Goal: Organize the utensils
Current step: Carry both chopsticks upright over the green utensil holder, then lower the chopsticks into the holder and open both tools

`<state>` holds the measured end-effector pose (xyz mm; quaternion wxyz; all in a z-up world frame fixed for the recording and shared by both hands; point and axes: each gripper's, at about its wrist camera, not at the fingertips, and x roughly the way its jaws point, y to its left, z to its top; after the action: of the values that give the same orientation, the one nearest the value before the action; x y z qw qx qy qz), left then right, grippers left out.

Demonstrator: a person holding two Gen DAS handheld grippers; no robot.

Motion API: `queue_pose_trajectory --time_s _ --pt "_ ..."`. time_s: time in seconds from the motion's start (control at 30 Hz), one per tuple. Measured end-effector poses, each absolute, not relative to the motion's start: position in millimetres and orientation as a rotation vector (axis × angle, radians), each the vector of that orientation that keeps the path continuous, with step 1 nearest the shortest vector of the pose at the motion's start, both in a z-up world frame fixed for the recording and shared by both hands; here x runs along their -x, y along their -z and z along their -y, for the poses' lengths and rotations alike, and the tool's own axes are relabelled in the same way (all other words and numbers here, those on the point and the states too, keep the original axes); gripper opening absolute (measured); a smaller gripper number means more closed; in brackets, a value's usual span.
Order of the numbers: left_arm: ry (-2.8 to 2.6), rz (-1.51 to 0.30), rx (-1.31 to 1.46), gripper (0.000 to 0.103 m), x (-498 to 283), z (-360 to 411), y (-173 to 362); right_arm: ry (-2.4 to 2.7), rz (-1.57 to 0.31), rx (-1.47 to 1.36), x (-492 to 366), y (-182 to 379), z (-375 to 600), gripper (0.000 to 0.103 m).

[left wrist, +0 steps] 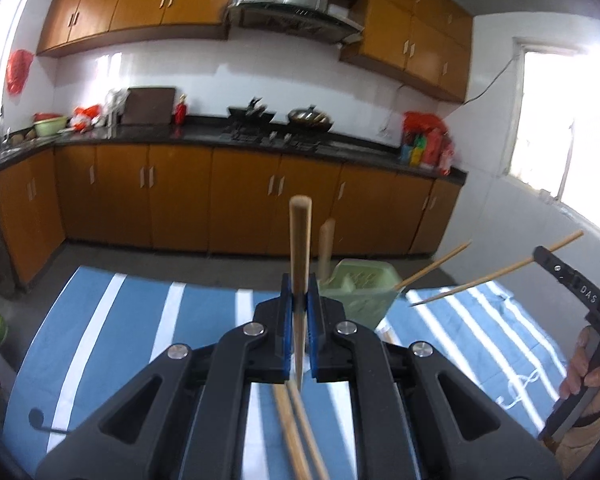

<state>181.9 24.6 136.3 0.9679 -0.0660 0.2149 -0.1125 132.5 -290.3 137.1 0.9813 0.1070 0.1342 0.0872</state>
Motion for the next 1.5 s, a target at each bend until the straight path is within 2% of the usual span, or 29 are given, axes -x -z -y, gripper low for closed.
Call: queue_pose_trajectory --time_s 0.33,0.57,1.0,1.07,1.2,1.5 --pt "0.208 -0.23 0.196 0.007 -209.5 -0.2 -198.8 -0.24 -0.244 -0.191 -164.0 -162.4 265.6 0.008" --pt "0.149 -0.134 0.209 0.007 -247.0 19.1 -202.2 -0.239 -0.305 -0.182 -197.1 -151.6 257.5 0.008" --pt "0.168 -0.257 0.153 0.009 -300.3 41.5 -143.1 -0.277 -0.398 -0.217 -225.9 -125.8 245.9 0.009" --pt "0.17 -0.26 0.153 0.013 -297.0 39.3 -140.8 -0.277 -0.402 -0.22 -223.8 -126.0 246.1 0.01" --pt "0.163 -0.25 0.155 0.022 -286.3 29.7 -145.3 -0.264 -0.386 -0.243 -214.7 -133.3 251.0 0.023" --pt "0.113 -0.273 0.178 0.023 -238.0 -4.4 -151.3 -0.182 -0.307 -0.245 -167.2 -142.8 271.5 0.024"
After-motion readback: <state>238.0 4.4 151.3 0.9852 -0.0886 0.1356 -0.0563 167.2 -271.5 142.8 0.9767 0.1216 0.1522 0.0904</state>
